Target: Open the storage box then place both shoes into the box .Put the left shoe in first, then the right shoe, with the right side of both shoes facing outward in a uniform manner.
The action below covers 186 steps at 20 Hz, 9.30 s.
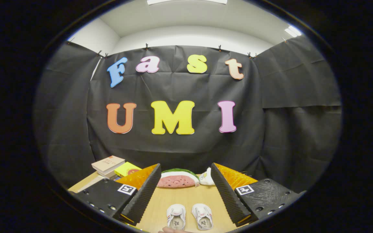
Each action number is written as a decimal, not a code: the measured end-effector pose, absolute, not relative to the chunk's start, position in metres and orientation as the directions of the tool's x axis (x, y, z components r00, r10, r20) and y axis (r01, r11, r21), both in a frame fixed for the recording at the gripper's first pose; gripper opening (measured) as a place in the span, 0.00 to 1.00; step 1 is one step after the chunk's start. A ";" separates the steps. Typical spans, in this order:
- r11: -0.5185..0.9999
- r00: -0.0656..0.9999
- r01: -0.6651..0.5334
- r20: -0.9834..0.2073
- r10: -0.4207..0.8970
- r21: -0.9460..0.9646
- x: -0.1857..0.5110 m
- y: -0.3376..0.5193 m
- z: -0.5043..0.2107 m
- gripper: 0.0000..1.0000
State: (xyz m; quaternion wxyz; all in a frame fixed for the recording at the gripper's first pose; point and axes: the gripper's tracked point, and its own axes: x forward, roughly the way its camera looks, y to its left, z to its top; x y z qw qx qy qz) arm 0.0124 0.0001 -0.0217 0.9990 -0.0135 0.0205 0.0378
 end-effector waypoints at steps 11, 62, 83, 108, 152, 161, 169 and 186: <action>0.971 0.962 -0.236 -0.149 0.227 -0.047 0.042 0.040 -0.088 0.95; 0.638 0.068 0.013 -0.638 0.767 0.770 0.081 0.233 -0.299 0.46; 0.427 0.062 -0.048 -0.424 0.904 0.903 0.036 0.359 -0.137 0.01; 0.639 -0.029 -0.134 -0.647 0.762 0.758 0.011 0.400 -0.186 0.92; 0.977 0.097 -0.122 -0.978 0.187 0.175 0.103 0.007 -0.428 0.27; 0.968 0.102 -0.042 -0.962 0.252 0.249 0.096 -0.003 -0.423 0.02; 0.896 0.146 0.041 -0.890 0.433 0.443 0.090 0.000 -0.370 0.02; 0.787 0.151 -0.242 -0.779 0.608 0.567 0.045 0.175 -0.197 0.02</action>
